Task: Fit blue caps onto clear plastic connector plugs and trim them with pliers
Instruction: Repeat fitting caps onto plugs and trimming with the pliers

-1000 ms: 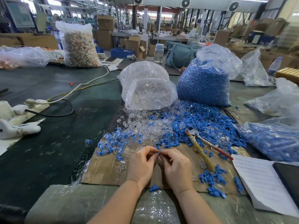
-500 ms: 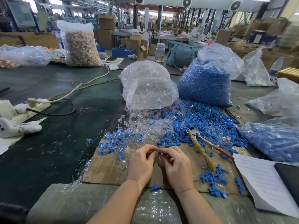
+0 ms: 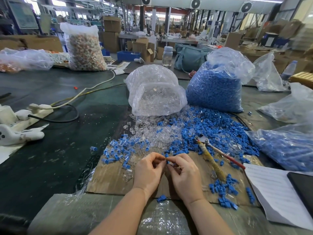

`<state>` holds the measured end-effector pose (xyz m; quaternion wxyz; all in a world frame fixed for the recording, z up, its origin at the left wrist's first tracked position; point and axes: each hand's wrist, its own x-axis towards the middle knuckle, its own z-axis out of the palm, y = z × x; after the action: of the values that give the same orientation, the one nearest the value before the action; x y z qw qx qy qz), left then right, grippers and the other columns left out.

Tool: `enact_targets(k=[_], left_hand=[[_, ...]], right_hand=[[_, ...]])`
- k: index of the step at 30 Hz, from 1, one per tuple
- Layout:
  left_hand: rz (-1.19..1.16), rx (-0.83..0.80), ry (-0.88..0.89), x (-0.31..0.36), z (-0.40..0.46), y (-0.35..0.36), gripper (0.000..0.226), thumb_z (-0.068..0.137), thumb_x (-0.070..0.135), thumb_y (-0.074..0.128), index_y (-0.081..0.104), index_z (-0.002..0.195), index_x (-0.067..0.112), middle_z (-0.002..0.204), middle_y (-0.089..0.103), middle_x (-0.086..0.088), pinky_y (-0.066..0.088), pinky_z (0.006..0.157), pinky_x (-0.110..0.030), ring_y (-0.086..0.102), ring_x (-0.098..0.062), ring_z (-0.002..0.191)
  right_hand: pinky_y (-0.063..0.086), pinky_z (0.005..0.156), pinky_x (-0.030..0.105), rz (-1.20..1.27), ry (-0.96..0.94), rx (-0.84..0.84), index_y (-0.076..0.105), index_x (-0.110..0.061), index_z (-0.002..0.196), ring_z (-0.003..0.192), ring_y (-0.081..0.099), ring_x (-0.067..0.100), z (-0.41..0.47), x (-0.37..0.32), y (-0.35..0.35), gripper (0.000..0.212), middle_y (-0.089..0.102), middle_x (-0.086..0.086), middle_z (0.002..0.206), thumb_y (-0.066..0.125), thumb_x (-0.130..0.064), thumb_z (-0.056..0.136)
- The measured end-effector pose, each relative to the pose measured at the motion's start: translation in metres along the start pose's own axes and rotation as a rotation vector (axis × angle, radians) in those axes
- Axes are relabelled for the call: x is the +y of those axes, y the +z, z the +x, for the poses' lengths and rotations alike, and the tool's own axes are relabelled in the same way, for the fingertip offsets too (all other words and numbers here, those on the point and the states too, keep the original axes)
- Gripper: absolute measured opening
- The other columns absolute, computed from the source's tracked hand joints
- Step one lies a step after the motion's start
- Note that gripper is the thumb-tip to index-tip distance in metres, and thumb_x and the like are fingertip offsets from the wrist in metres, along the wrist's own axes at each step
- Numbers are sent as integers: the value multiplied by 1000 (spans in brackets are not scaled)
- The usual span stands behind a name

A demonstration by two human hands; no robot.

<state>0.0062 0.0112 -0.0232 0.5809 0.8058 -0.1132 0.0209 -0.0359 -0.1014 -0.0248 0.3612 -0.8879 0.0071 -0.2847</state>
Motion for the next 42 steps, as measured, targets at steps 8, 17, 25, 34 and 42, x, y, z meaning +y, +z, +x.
enact_targets(k=[8, 17, 25, 34, 42], left_hand=[[-18, 9, -39, 2, 2, -1, 20, 83, 11, 67, 62, 77, 29, 77, 65, 7, 44, 64, -5, 59, -2, 74], [-88, -5, -161, 12, 11, -2, 14, 83, 11, 67, 63, 80, 24, 79, 66, 4, 45, 62, -6, 60, -4, 74], [-200, -13, -234, 30, 21, -5, 6, 86, 9, 63, 65, 91, 12, 80, 67, -3, 46, 60, -17, 59, -9, 66], [-463, 39, -374, 57, 45, -10, 8, 86, 1, 60, 64, 84, 7, 70, 63, -3, 43, 45, -13, 54, -7, 55], [-469, 119, -470, 54, 49, -17, 11, 86, -3, 60, 63, 79, 6, 69, 62, -6, 47, 52, -19, 55, -11, 57]], right_hand=[[32, 96, 36, -519, 278, 138, 58, -15, 122, 111, 51, 23, 22, 14, -42, 36, 58, 6, 120, 61, -29, 88], [14, 111, 53, -930, 633, -350, 18, -13, 146, 136, 25, 31, 36, 48, -74, 79, 29, 12, 148, 33, -65, 89], [43, 89, 40, -838, 467, -331, 45, -12, 105, 110, 44, 27, 52, 26, -80, 40, 44, 12, 117, 43, -50, 92], [53, 69, 36, 357, 785, -664, 52, -10, 87, 73, 55, 18, 61, -17, -88, 20, 53, 7, 82, 55, -29, 91], [55, 67, 36, 468, 775, -783, 53, -3, 99, 84, 61, 21, 62, -22, -87, 16, 54, 13, 98, 58, -10, 85]])
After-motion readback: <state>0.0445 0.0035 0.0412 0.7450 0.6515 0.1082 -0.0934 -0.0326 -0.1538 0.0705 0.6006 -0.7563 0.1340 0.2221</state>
